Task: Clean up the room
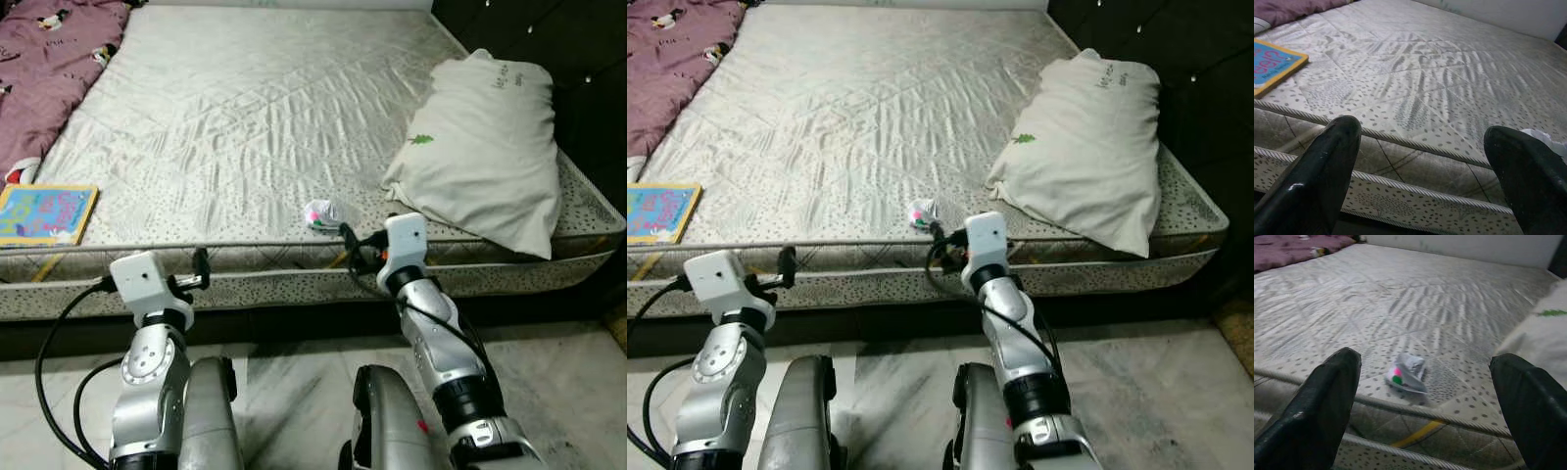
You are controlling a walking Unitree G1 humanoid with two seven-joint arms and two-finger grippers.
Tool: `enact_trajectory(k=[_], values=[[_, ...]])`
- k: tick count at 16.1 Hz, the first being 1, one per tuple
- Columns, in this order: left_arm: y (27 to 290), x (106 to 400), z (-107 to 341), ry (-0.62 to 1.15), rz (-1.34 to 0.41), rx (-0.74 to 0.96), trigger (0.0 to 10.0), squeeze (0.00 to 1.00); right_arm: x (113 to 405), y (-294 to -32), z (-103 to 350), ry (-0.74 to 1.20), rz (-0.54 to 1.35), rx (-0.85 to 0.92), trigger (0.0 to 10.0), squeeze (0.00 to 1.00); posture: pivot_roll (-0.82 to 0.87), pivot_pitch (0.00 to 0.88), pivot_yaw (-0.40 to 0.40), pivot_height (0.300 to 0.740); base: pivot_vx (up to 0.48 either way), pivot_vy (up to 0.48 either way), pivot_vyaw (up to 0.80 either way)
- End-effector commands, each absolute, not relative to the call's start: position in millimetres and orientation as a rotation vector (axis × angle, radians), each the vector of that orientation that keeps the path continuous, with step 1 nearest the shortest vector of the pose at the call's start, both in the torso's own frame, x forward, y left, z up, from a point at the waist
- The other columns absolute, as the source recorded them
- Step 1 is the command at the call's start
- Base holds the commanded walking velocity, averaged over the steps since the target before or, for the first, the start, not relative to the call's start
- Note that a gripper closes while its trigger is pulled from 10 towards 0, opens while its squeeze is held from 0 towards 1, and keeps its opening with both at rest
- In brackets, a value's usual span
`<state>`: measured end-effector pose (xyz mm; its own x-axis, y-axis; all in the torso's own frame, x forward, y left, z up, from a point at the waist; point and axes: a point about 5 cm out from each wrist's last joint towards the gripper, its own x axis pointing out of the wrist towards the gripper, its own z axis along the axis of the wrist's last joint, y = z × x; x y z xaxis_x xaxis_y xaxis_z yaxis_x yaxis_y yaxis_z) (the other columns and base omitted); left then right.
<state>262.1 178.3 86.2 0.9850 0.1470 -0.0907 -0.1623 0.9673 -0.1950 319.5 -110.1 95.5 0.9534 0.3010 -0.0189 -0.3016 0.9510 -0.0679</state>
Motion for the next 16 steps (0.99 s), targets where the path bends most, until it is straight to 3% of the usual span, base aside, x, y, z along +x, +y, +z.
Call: enact_trajectory(k=[1,6,16], values=[[176.4,261.9,88.6,0.071,0.147,-0.201,10.0,0.00,318.5,-110.0,98.8,-0.010,0.321,-0.090,10.0,0.00,0.04,0.047,-0.046,0.544,0.000,0.000,0.00],[177.2,260.4,90.9,0.055,0.163,-0.218,10.0,0.00,319.2,-109.9,95.7,0.018,0.330,-0.094,10.0,0.00,0.04,0.055,-0.056,0.544,0.000,0.000,0.00],[174.4,262.9,90.4,0.068,0.137,-0.240,10.0,0.00,321.9,-109.0,95.8,0.027,0.339,-0.116,10.0,0.00,0.04,0.073,-0.059,0.544,0.288,0.000,0.09]])
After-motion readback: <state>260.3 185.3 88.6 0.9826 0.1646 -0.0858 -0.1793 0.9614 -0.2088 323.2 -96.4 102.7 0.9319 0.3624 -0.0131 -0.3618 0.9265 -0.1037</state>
